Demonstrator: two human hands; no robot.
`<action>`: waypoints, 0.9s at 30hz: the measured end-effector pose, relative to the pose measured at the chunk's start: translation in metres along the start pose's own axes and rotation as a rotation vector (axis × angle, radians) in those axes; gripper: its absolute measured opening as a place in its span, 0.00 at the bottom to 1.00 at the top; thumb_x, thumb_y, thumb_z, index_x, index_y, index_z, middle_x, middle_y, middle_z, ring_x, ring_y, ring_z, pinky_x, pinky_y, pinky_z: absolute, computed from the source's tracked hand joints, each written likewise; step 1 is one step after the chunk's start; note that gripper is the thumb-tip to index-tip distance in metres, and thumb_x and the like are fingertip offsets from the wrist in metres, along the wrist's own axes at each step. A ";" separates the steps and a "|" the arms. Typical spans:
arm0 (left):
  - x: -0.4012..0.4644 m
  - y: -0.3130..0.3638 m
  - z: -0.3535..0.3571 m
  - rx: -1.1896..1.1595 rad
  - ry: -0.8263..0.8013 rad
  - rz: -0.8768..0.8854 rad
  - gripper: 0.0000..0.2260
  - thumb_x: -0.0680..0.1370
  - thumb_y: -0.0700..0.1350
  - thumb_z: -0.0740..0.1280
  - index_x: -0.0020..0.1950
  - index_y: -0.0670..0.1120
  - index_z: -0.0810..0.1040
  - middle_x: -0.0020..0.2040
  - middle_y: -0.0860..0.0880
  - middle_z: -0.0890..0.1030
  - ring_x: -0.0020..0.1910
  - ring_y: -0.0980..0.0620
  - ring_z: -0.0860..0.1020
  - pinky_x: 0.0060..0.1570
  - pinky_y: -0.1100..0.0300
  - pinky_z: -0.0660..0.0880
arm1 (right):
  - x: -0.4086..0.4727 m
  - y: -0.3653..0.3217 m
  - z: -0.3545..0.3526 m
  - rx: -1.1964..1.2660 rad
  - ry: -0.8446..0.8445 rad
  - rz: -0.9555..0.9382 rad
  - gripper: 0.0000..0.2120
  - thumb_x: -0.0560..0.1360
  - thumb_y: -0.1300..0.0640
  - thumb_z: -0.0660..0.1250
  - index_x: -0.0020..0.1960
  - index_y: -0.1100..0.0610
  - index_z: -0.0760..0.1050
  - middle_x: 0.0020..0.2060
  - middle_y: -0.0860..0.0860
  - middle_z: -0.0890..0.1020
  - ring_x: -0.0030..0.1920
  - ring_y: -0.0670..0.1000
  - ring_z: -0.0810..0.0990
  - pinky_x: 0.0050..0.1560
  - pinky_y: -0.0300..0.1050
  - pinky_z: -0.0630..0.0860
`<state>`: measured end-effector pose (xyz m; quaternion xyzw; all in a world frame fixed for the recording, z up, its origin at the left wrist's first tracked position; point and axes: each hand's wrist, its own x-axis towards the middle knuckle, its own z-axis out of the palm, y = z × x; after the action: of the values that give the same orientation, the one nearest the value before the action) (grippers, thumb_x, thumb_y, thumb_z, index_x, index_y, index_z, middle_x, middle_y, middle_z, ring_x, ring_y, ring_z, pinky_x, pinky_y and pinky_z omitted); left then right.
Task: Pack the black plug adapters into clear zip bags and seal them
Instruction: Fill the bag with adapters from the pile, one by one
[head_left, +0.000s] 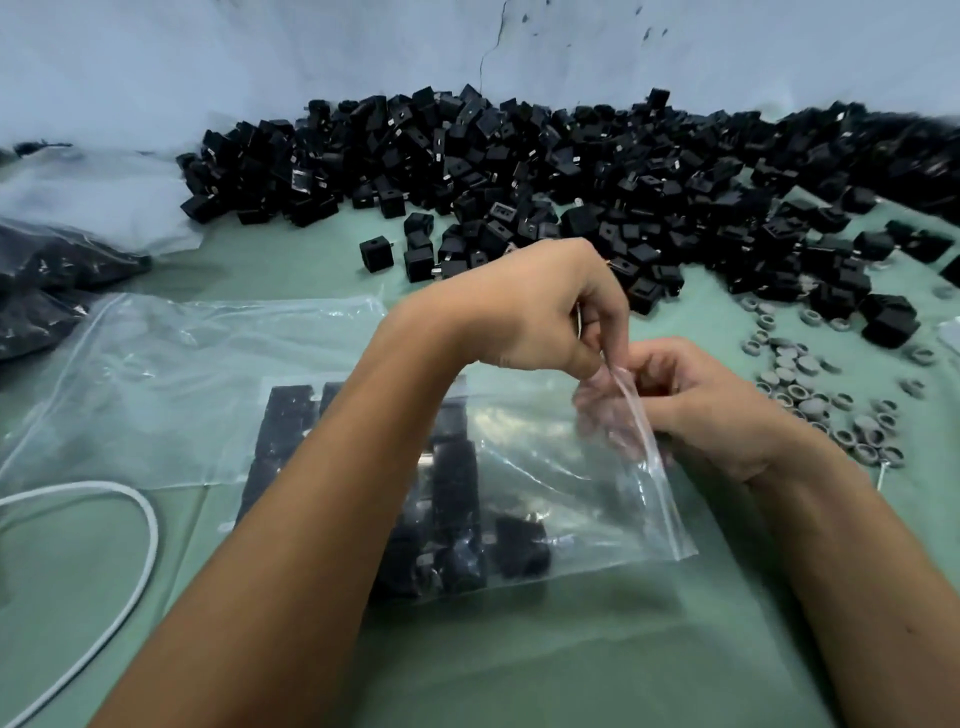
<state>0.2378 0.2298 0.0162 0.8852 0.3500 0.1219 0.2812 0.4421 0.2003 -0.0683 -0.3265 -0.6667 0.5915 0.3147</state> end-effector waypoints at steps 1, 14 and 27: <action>0.000 -0.002 0.000 -0.003 -0.010 -0.012 0.07 0.71 0.40 0.80 0.42 0.52 0.87 0.33 0.57 0.81 0.31 0.62 0.74 0.33 0.66 0.71 | 0.002 0.002 -0.003 0.068 0.151 -0.032 0.05 0.73 0.63 0.75 0.49 0.61 0.84 0.35 0.53 0.85 0.25 0.46 0.75 0.23 0.35 0.69; 0.002 -0.008 0.008 -0.009 -0.108 -0.106 0.06 0.71 0.38 0.79 0.42 0.48 0.87 0.26 0.60 0.75 0.26 0.62 0.70 0.28 0.74 0.64 | 0.044 0.031 -0.027 -1.307 0.513 0.046 0.24 0.81 0.57 0.65 0.76 0.47 0.71 0.77 0.58 0.68 0.66 0.62 0.64 0.68 0.59 0.66; -0.001 -0.008 0.003 -0.055 -0.121 -0.118 0.05 0.72 0.39 0.79 0.43 0.48 0.87 0.29 0.60 0.78 0.28 0.63 0.71 0.31 0.72 0.68 | 0.044 0.032 -0.030 -1.129 0.527 -0.095 0.14 0.77 0.53 0.72 0.62 0.45 0.81 0.64 0.48 0.77 0.66 0.55 0.72 0.65 0.55 0.68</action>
<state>0.2335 0.2324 0.0093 0.8607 0.3806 0.0610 0.3326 0.4425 0.2561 -0.0957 -0.5476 -0.7901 0.0331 0.2735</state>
